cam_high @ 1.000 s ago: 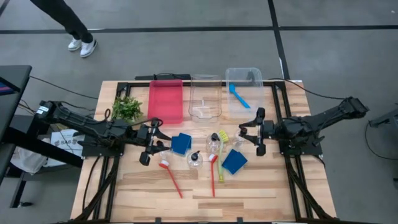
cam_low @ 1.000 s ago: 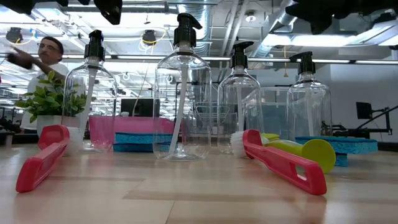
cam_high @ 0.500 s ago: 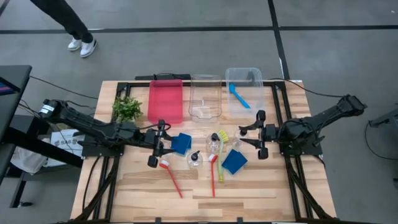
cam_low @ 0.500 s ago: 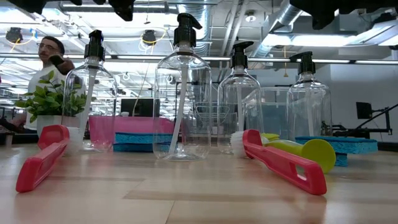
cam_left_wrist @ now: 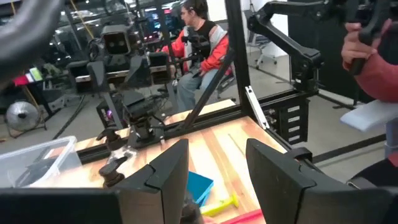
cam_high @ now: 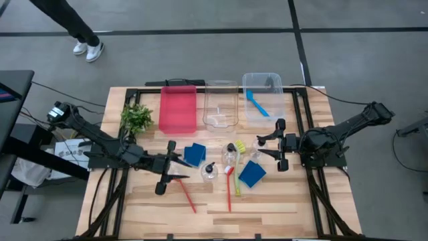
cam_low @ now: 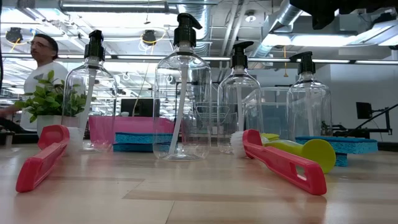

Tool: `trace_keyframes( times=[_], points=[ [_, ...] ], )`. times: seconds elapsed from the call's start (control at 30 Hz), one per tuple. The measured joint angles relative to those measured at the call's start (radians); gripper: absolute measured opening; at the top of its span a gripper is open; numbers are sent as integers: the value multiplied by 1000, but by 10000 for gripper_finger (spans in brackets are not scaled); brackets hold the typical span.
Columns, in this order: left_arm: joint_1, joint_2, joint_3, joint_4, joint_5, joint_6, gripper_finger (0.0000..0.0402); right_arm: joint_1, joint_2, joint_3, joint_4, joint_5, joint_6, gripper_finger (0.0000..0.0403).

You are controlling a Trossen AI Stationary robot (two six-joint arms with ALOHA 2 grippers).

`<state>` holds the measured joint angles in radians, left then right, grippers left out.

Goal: Pick & Place Kitchen Sink Supplies
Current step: Put the red dishwashing brush into the white transparent bin

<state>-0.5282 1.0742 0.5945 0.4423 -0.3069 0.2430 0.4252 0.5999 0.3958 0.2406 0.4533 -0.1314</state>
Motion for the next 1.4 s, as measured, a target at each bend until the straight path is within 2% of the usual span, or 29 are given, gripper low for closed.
trace_keyframes(
  times=[0.33,0.5,0.73,1.23,1.4],
  points=[
    [-129,95,76,-20,-108,16,163,-1,0,0,2,0,-36,182],
    [-162,192,166,-70,-153,15,163,-1,0,0,8,0,-37,182],
    [-175,293,258,-141,-168,-14,163,-3,0,0,54,0,-129,182],
    [-134,316,260,-249,-171,-68,163,0,0,1,47,0,-158,182],
    [-141,316,226,-250,-130,-77,163,0,0,1,30,0,-156,182]
  ],
)
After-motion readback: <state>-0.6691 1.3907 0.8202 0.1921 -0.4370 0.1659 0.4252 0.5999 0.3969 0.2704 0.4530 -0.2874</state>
